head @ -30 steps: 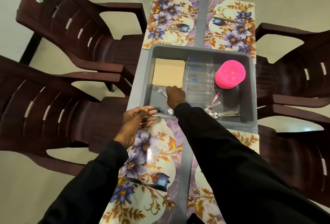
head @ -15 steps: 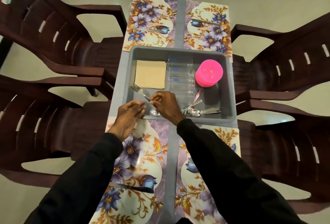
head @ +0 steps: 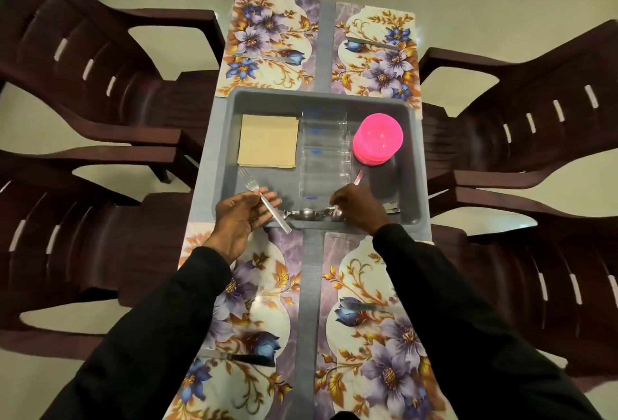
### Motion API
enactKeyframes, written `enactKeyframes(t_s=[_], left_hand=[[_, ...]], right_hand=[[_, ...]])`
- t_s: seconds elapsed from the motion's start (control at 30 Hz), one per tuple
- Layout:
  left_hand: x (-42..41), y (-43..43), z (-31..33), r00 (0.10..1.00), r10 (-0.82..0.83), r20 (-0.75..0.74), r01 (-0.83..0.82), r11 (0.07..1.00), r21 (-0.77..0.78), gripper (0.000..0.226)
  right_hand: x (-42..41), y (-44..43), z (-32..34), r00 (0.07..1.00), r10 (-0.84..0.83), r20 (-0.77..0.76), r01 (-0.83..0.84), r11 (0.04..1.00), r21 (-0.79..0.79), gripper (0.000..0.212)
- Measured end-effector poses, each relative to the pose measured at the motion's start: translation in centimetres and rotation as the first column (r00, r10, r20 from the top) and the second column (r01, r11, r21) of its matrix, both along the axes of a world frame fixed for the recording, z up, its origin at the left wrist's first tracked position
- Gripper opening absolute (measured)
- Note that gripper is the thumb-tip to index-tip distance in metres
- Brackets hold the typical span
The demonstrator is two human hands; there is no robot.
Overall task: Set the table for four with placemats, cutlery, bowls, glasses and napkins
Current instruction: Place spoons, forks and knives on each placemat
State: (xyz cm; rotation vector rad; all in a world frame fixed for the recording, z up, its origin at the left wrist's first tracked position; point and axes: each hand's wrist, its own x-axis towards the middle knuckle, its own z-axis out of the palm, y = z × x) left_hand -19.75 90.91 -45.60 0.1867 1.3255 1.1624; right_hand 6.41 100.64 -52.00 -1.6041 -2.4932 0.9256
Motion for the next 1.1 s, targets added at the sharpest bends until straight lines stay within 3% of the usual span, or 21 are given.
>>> enactKeyframes(t_s=[0.07,0.2,0.4,0.7,0.93,1.1], left_hand=[[-0.4,-0.3,-0.3,1.000,-0.007,-0.007,0.007,1.000,-0.010,0.017],[-1.0,-0.7,-0.9,1.000,-0.020,-0.003,0.020,1.000,-0.021,0.017],[-0.9,-0.8,-1.0,1.000,-0.025,-0.007,0.025,0.999,-0.020,0.020],[-1.3,-0.8,-0.6,0.996,-0.065,0.059,0.066,0.997,-0.025,0.018],[-0.9,-1.6,-0.5,0.998,-0.048,0.032,0.048,0.999,0.001,0.029],[-0.5,-1.4,0.1,0.996,-0.060,0.061,0.061,0.998,-0.009,0.028]], right_hand=[[-0.2,0.3,-0.5,0.982,0.162,0.102,-0.161,0.987,-0.017,0.036],[-0.9,1.2,-0.5,0.927,0.316,0.204,-0.312,0.949,-0.054,0.048],[0.0,1.5,0.1,0.873,0.419,0.249,-0.430,0.903,-0.010,0.026],[1.5,2.0,0.8,0.864,0.400,0.306,-0.410,0.911,-0.033,0.022],[5.2,2.8,0.7,0.896,0.295,0.332,-0.221,0.944,-0.243,0.023],[6.1,3.1,-1.0,0.914,0.204,0.351,-0.122,0.963,-0.242,0.018]])
